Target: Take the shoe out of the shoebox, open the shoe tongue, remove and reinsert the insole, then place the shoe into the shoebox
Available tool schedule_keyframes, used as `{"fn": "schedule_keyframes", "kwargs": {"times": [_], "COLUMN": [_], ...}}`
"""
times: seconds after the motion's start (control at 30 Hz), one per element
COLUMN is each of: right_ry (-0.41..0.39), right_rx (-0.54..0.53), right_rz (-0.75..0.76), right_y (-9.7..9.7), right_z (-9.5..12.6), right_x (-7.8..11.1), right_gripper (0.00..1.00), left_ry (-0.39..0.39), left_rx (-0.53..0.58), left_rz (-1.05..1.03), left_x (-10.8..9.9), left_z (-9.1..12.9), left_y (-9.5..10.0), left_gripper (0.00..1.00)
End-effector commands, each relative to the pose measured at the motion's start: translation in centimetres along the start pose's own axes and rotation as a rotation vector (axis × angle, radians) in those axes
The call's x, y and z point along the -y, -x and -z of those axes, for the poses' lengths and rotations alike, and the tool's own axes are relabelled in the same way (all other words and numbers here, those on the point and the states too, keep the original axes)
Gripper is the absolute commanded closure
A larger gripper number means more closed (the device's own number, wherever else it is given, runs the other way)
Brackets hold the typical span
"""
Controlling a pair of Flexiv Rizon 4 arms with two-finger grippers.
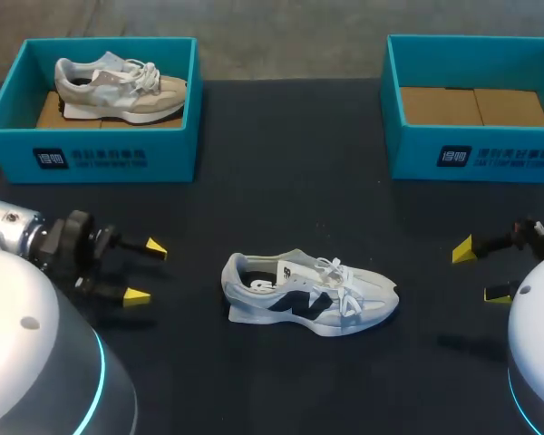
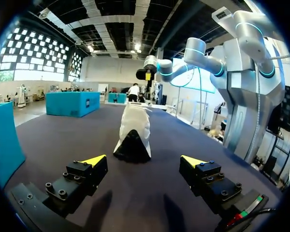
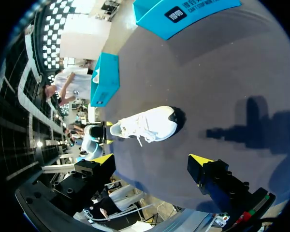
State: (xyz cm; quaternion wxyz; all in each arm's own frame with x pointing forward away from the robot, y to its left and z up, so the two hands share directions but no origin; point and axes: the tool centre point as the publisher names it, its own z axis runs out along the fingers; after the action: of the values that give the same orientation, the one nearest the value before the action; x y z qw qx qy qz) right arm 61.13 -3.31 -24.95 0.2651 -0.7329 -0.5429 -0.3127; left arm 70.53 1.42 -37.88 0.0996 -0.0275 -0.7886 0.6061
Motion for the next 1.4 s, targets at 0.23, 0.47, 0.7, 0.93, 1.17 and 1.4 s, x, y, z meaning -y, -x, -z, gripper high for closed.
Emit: {"fn": "schedule_keyframes", "kwargs": {"times": [0.23,0.47,0.7,0.93,1.17,1.4], "right_ry": [0.003,0.003,0.003,0.003,0.003,0.003], "right_rx": [0.003,0.003,0.003,0.003,0.003,0.003], "right_rz": [-0.001,-0.001,-0.001,-0.001,-0.001,-0.001], "right_y": [0.0,0.0,0.0,0.0,0.0,0.0], "right_z": [0.0,0.0,0.0,0.0,0.0,0.0], "right_x": [0.2,0.2,0.2,0.2,0.2,0.2], "right_gripper": [0.00,0.00,0.00,0.00,0.00,0.00], "left_ry": [0.049,0.048,0.078,0.070,0.073,0.053], "left_rx": [0.071,0.097,0.078,0.077,0.046,0.030], "left_rz": [0.000,0.002,-0.006,-0.002,-0.007,-0.006], "left_x": [0.7,0.7,0.6,-0.2,-0.6,-0.4], "left_z": [-3.5,-6.5,-8.7,-10.4,-12.3,-13.9], "left_y": [0.5,1.5,1.6,2.8,3.0,3.4], "left_gripper": [0.00,0.00,0.00,0.00,0.00,0.00]}}
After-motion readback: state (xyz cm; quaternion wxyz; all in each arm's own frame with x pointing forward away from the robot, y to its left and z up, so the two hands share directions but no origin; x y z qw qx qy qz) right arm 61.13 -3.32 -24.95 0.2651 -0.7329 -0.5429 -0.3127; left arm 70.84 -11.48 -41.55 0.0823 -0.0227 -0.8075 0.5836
